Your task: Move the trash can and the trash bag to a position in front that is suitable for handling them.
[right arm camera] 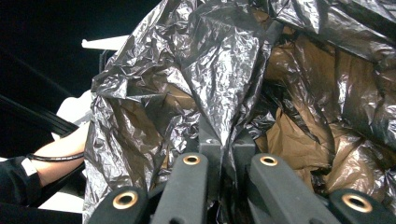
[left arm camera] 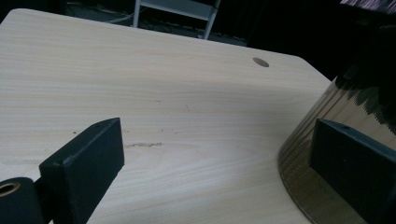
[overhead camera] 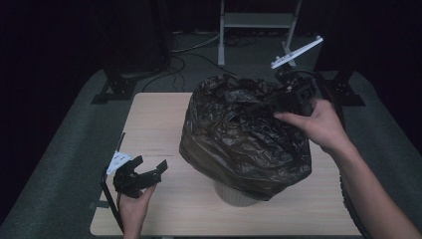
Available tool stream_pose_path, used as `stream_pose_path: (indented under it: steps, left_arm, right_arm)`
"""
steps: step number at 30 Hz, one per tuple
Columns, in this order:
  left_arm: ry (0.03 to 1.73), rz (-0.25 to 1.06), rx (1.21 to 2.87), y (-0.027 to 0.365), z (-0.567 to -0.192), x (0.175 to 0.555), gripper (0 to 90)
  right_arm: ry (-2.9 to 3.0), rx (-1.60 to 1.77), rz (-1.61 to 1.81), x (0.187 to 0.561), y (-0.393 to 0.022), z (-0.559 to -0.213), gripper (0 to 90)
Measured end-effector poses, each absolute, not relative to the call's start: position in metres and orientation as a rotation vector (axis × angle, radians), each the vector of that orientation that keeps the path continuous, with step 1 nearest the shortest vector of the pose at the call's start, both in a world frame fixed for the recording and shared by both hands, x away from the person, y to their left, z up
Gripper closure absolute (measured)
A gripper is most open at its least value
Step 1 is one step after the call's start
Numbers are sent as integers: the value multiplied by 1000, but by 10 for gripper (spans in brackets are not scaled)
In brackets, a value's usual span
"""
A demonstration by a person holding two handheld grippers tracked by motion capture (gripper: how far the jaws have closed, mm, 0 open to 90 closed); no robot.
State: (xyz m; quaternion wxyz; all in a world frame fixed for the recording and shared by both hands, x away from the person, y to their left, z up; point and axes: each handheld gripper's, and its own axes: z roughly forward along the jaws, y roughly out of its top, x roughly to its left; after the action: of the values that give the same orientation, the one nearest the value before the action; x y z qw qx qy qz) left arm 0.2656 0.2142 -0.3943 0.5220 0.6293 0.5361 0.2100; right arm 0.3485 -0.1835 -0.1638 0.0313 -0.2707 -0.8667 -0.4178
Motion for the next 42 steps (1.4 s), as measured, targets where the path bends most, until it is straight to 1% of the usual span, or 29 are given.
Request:
stream_pose_path:
  steps: [18, 42]
  left_arm:
    - [1286, 499, 1503, 215, -395, 266, 27]
    - [1298, 493, 1496, 219, -396, 266, 27]
  right_arm:
    - [-2703, -872, -1187, 357, -184, -185, 883]
    - [-2742, -876, -981, 363, -172, -227, 881]
